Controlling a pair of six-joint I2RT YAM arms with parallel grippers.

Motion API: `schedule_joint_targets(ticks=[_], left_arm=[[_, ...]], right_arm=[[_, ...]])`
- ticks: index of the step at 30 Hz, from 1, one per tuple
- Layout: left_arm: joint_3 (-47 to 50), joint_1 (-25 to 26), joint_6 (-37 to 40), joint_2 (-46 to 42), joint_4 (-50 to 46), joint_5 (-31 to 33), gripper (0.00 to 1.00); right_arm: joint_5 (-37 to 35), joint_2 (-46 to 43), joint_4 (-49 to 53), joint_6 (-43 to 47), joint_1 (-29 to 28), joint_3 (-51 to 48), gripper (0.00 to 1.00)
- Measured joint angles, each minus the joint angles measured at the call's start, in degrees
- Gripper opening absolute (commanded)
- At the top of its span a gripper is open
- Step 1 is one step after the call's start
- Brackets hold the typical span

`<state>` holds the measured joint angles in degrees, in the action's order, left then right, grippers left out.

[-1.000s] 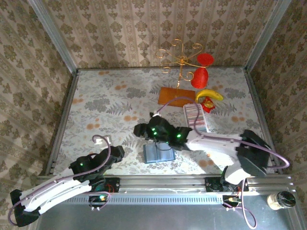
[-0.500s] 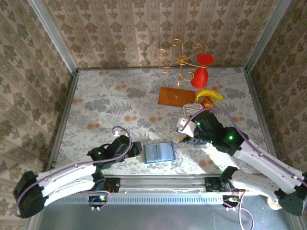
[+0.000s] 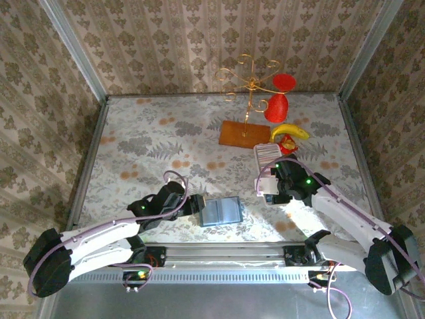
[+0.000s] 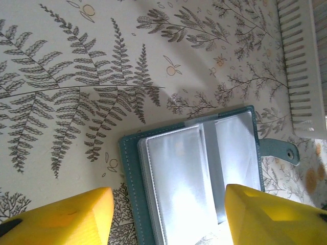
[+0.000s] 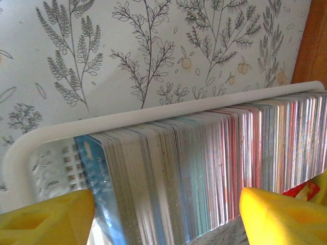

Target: Put the credit cards into the card holder

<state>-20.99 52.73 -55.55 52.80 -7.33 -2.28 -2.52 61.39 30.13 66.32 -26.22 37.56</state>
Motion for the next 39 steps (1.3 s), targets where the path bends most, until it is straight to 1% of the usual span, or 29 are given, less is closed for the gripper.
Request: schedule_joint_targets(ticks=[10, 16, 19, 21, 24, 34, 35, 39], left_arm=[[0.00, -0.33, 0.17, 0.24, 0.70, -1.53, 0.59], [0.00, -0.33, 0.15, 1.51, 1.49, -2.12, 0.57], [0.00, -0.33, 0.15, 1.88, 1.79, -2.49, 0.56], [0.00, -0.33, 0.15, 1.99, 1.84, -2.62, 0.55], [0.00, -0.33, 0.15, 2.01, 1.88, -2.91, 0.53], [0.00, 0.04, 0.11, 3.06, 3.54, -3.13, 0.46], [0.00, 0.17, 0.09, 3.19, 3.72, -3.13, 0.45], [0.00, 0.68, 0.09, 3.96, 4.20, -3.13, 0.43]], right_arm=[[-0.09, 1.57, -2.75, 3.19, 0.26, -3.34, 0.78], [-1.95, 5.42, -6.67, 4.39, 0.59, -3.54, 0.76], [-2.19, 6.34, -6.82, 4.96, 0.57, -3.43, 0.69], [-2.60, 6.36, -6.84, 5.53, 0.57, -3.30, 0.68], [-3.50, 6.34, -6.88, 5.99, 0.57, -3.23, 0.61], [-3.45, 4.04, -4.61, 7.23, 0.57, -3.23, 0.41], [-3.39, 3.82, -4.42, 7.26, 0.57, -3.23, 0.38], [-3.26, 2.91, -3.67, 7.32, 0.57, -3.23, 0.31]])
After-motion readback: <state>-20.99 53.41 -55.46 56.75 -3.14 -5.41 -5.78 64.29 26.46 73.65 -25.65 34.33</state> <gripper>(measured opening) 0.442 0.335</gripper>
